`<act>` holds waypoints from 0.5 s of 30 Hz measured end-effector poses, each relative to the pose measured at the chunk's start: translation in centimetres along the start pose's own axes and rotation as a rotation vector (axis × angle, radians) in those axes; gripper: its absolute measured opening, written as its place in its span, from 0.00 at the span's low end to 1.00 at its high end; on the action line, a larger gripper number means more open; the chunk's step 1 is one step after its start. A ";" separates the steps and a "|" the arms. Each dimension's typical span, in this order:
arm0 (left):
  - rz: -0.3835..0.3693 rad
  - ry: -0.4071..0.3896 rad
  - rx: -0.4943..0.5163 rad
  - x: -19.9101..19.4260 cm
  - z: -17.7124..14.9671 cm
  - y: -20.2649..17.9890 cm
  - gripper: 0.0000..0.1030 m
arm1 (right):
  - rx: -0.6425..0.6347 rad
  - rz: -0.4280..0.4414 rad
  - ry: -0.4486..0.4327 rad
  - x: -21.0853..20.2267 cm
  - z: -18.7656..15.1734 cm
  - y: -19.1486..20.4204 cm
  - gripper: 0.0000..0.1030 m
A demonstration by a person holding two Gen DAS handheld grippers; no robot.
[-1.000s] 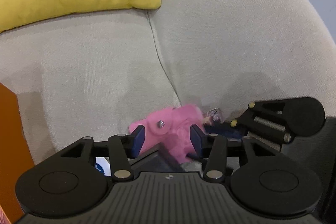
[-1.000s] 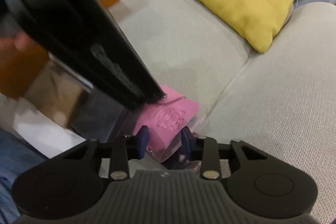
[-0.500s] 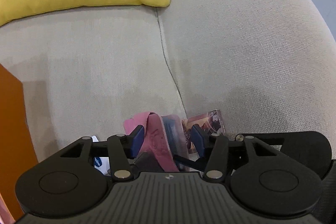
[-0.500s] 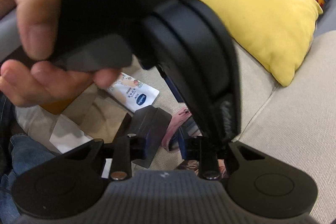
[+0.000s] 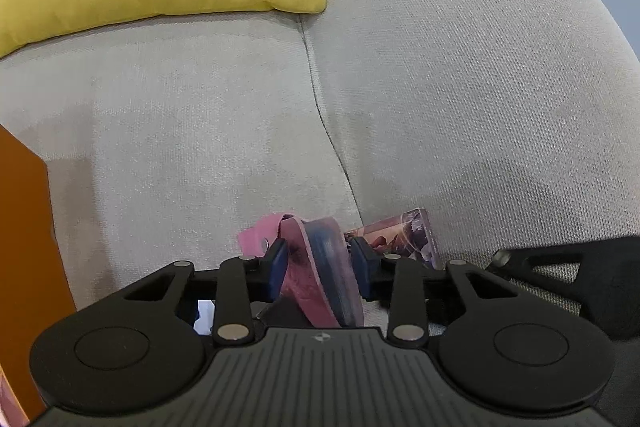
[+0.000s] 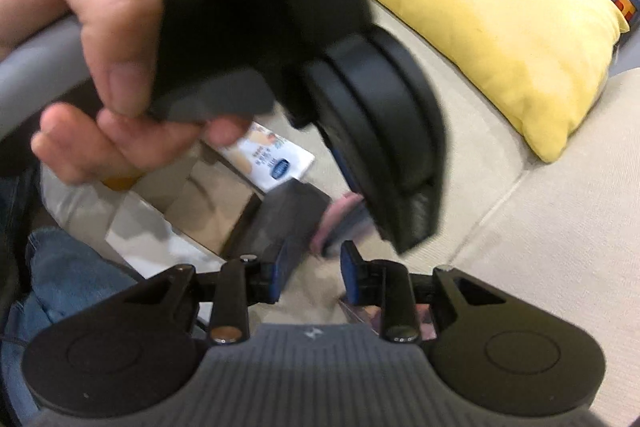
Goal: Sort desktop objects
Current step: 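Grasp the purple card box with the right gripper while the left gripper holds the pink wallet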
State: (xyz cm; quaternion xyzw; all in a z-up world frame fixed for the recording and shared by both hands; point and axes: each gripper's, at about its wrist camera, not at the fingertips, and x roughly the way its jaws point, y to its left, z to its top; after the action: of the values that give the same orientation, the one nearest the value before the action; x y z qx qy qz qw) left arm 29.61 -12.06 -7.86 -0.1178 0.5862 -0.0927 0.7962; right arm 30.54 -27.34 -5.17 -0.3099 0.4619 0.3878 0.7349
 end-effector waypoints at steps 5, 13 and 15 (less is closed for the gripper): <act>0.002 -0.006 -0.016 -0.1 -0.2 0.2 0.38 | 0.011 -0.059 0.050 0.9 -0.8 -1.1 0.20; 0.043 0.006 -0.006 0.0 -0.4 -0.5 0.39 | 0.010 -0.085 0.000 3.3 -0.6 0.4 0.09; 0.081 0.005 0.006 0.3 -0.6 -0.6 0.39 | 0.020 -0.065 -0.023 3.3 -0.3 0.8 0.08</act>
State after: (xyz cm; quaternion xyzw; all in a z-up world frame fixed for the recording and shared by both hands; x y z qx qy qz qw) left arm 29.12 -12.78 -8.08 -0.0913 0.5922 -0.0624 0.7982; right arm 30.58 -26.22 -8.44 -0.3128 0.4470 0.3626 0.7556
